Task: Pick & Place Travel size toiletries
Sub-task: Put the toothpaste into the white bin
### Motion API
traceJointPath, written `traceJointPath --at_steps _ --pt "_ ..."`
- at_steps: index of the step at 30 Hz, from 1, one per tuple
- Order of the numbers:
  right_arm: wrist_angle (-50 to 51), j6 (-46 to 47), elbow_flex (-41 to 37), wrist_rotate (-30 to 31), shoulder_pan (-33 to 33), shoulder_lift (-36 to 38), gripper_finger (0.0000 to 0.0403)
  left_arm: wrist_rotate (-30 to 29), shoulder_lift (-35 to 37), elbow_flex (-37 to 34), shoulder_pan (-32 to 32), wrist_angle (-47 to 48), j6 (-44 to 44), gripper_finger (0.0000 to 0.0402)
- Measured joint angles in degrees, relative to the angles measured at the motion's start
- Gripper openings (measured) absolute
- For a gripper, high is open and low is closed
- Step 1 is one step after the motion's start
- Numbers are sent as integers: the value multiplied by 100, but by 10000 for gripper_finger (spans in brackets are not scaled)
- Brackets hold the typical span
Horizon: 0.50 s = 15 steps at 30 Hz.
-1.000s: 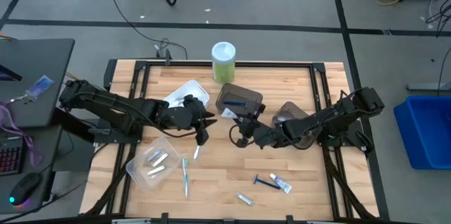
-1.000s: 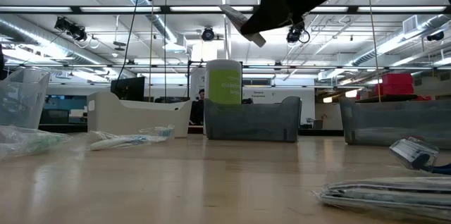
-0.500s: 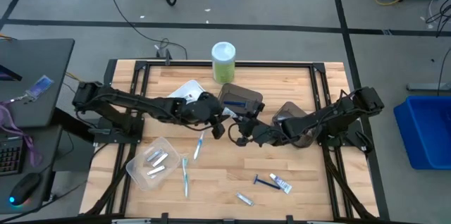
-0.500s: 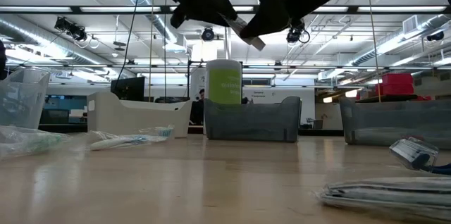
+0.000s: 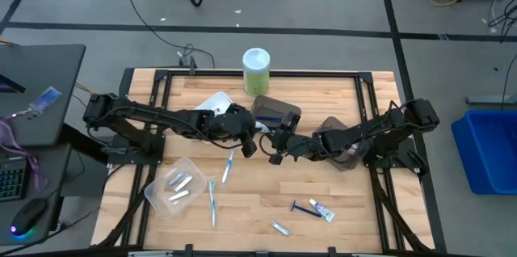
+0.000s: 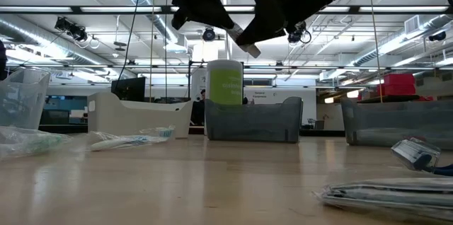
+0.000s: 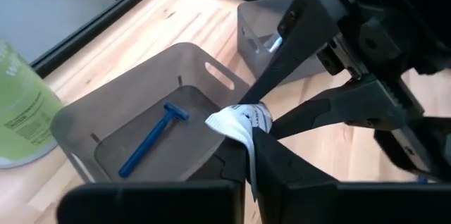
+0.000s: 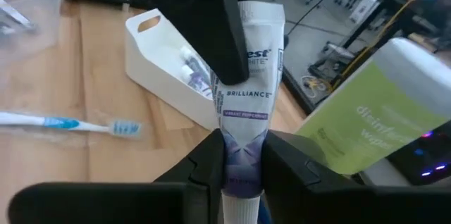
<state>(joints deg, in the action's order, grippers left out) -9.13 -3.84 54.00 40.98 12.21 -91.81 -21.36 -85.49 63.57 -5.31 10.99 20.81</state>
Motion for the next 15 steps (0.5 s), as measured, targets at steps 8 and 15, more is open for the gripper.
traceJointPath --at_steps 8,15 --pt "568 562 4 -320 -128 0 154 -587 32 0 -7 832 -48 7" --pt "915 948 4 -378 -209 0 207 -1822 542 4 139 2181 317 6"
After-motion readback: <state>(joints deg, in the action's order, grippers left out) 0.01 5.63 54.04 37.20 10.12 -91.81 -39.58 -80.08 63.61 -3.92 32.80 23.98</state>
